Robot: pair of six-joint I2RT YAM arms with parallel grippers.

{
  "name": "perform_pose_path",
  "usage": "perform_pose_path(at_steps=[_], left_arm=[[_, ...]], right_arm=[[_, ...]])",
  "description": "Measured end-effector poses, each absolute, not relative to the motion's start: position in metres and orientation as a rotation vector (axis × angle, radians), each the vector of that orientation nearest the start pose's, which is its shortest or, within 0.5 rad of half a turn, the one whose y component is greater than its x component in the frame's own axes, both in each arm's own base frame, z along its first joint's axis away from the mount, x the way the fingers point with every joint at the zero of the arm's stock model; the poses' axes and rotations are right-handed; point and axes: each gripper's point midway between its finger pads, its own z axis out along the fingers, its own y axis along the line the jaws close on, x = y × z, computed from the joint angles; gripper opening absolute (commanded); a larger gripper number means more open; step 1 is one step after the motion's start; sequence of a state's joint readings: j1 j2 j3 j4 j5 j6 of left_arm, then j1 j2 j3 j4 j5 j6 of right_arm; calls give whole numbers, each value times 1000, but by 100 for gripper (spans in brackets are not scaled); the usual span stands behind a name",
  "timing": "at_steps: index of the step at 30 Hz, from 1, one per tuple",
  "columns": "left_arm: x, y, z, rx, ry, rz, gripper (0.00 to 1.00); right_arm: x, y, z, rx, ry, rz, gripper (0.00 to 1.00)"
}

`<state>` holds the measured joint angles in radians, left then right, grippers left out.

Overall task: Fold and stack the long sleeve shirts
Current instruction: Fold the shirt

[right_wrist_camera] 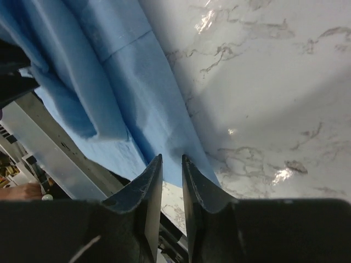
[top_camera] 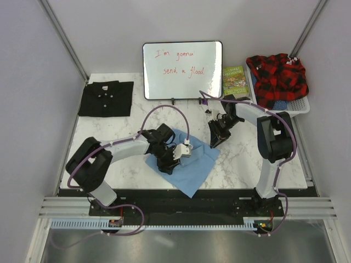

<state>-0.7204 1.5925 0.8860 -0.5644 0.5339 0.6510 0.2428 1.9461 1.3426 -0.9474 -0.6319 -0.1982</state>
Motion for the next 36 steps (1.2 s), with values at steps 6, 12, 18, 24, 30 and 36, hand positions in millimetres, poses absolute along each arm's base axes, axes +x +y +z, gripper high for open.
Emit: perform_pose_path(at_steps=[6,12,18,24,30,36], left_arm=[[160,-285,22,1784,2167,-806,48],[168,-333,53,1666,2130,-920,60],[207,-341,120,1550,1918,-950,70],[289,-333,147,1456,1852,-827,73],[324,-344,117,1549,1865,-772,73],[327,-347,87,1599,1924,-776,72]], right_arm=[[292,173,22,-644,2979,993,25],[346,185,25,-656,2891,966,25],[379,205,48,-751,2759,942,27],[390,205,58,-772,2707,940,30],[401,177,44,-710,2722,873,28],[376,172,19,-714,2799,887,25]])
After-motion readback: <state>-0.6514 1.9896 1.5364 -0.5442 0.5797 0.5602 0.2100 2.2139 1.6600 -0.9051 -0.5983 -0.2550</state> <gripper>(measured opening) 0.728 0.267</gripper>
